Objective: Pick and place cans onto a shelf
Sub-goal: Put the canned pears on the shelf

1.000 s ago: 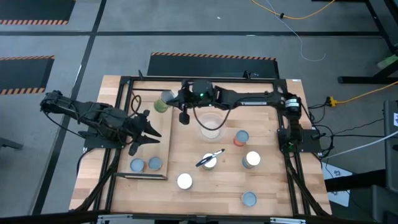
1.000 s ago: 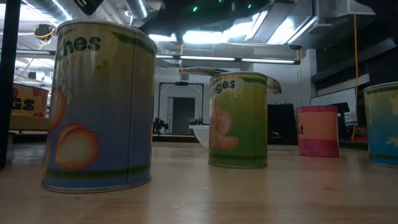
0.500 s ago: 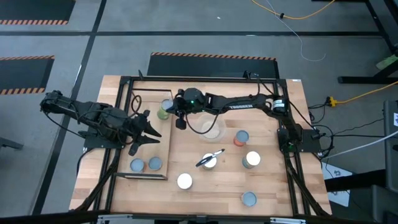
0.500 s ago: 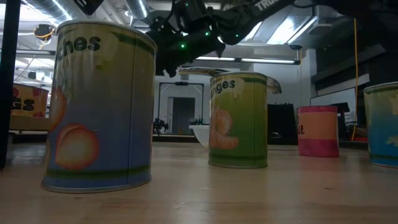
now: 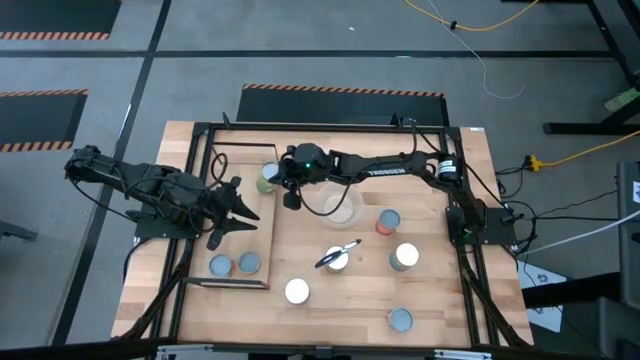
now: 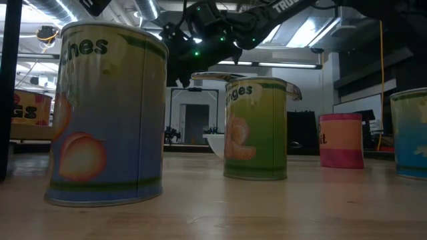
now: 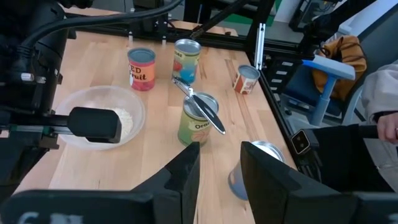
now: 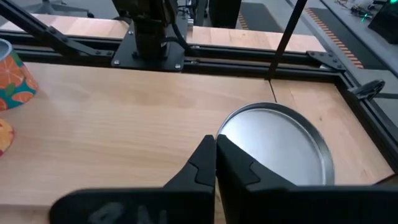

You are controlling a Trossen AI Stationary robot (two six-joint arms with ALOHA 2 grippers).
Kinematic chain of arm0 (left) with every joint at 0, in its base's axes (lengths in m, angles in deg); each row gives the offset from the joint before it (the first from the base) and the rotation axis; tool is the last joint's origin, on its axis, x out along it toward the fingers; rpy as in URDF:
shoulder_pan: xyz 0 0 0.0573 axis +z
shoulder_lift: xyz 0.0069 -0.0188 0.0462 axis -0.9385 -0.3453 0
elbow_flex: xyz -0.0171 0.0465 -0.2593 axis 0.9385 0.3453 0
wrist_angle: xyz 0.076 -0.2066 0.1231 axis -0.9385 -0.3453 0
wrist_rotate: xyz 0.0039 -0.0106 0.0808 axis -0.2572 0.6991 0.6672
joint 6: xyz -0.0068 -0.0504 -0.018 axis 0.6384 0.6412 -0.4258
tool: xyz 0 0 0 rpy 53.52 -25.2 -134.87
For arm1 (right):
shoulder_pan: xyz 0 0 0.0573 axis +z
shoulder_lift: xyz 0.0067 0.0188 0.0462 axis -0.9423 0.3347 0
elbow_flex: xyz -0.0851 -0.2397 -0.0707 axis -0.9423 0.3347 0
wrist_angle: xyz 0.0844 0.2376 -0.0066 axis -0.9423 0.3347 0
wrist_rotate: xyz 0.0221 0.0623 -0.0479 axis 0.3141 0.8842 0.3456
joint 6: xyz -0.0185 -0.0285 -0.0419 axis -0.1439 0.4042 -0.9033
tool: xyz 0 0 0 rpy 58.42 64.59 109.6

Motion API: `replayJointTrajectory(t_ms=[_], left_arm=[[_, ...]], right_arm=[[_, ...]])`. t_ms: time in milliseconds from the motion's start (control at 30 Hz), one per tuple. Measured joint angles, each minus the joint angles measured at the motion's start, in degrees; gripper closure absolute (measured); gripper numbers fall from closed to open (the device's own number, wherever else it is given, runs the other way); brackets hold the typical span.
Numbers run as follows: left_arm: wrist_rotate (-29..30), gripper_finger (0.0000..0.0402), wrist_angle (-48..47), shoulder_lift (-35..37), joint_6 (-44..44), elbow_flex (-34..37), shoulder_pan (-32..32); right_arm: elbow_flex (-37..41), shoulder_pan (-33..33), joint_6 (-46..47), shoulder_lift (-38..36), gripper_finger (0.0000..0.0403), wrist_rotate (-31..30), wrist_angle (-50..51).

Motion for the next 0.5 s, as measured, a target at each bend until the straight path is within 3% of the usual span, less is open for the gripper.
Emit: replayJointTrajectory(t_ms=[500], left_arm=[[0.0, 0.0293, 0.0, 0.0, 0.0, 0.0, 0.0]], right_arm=[[0.0, 0.0, 0.0, 0.0, 0.0381, 0.0, -0.2]])
